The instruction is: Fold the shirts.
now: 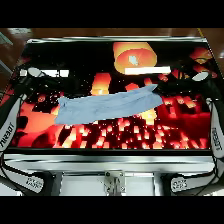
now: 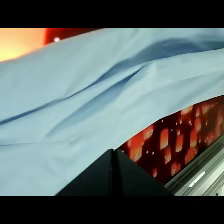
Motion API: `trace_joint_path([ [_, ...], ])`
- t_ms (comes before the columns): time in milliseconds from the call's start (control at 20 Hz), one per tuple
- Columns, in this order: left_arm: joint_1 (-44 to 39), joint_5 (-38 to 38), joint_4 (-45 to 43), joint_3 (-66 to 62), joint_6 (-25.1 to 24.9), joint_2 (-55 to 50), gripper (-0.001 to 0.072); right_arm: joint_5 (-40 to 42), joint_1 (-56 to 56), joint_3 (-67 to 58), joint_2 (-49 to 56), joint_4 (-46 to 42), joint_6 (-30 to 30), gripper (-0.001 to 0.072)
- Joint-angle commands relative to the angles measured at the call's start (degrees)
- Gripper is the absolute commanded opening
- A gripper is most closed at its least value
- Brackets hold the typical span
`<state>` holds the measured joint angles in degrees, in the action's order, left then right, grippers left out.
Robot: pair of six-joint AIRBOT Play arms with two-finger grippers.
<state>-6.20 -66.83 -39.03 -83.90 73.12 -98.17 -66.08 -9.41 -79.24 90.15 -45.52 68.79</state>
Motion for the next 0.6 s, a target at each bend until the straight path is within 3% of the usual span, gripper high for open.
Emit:
trace_joint_path([
  [0, -10.93, 8.31, 0.33, 3.82, 0.48, -0.07, 0.0038, -5.84, 0.72, -0.20, -12.90, 0.55, 5.92, 0.0068],
  [150, -20.98, 20.04, 3.32, 8.09, 1.53, -0.63, 0.0038, -9.09, 1.05, -0.20, -23.34, 0.46, 11.02, 0.0069],
  [450, -38.88, 45.13, 23.08, 6.86, 1.46, -4.70, 0.0038, -15.34, 1.05, -0.20, -35.89, -0.87, 22.38, 0.0068],
  [550, -41.09, 47.39, 24.26, 5.20, 0.90, -5.66, 0.0038, -17.51, 1.05, -0.20, -37.07, -3.02, 24.02, 0.0069],
])
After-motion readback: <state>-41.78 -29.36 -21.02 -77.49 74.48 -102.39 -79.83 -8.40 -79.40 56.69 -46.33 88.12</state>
